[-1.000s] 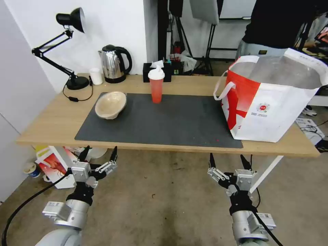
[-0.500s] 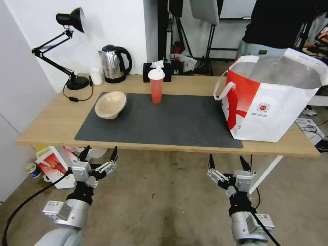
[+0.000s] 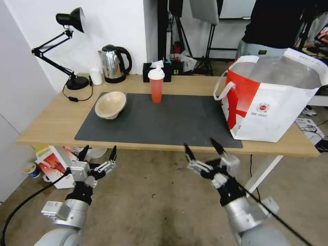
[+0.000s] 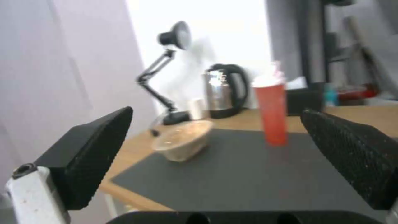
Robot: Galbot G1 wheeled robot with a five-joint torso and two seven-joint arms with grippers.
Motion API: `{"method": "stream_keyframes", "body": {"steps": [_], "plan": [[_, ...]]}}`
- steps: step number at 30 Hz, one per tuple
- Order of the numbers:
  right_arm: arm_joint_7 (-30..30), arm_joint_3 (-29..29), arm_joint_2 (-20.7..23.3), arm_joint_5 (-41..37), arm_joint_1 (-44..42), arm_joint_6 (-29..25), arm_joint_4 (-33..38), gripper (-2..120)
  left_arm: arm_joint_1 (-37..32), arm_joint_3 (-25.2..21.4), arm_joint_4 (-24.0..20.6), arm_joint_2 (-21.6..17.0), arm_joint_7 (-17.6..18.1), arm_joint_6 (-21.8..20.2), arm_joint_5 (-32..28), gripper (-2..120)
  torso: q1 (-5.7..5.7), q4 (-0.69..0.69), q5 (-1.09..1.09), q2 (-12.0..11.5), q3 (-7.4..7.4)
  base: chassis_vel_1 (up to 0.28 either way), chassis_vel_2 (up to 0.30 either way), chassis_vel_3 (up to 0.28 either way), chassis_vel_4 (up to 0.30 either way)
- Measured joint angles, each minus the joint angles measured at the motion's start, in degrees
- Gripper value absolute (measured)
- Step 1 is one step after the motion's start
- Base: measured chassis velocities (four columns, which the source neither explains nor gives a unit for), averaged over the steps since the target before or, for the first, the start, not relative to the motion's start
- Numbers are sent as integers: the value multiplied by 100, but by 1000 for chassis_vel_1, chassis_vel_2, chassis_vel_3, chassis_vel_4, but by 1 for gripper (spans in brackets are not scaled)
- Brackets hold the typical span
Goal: Pick up the trash from the table and place it into the takeout bag.
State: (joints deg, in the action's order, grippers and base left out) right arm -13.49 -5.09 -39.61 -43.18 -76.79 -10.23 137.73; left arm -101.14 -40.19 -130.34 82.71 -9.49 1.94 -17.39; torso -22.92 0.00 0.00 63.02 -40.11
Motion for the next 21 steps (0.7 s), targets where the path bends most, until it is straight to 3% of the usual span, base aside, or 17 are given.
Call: {"method": "stream_keyframes", "body": {"steps": [3, 6, 13, 21], "plan": [[393, 21, 388, -618, 601, 55, -159, 100, 47, -14, -2, -32, 40, -16, -17, 100, 0, -2, -1, 0, 0, 0, 0, 0, 0], [477, 78, 476, -889, 997, 145, -261, 100, 54, -4, 12, -29, 49, -16, -12, 100, 0, -2, 2, 0, 0, 0, 0, 0, 0], [312, 507, 451, -1541, 2427, 472, -657, 100, 24, 5, 12, 7, 57, -5, -12, 100, -1, 0, 1, 0, -1, 0, 0, 0, 0], [-51, 1409, 311, -2205, 4092, 1405, -1106, 100, -19, -26, -13, 121, 62, 14, -2, 100, 0, -1, -1, 0, 0, 0, 0, 0, 0]]}}
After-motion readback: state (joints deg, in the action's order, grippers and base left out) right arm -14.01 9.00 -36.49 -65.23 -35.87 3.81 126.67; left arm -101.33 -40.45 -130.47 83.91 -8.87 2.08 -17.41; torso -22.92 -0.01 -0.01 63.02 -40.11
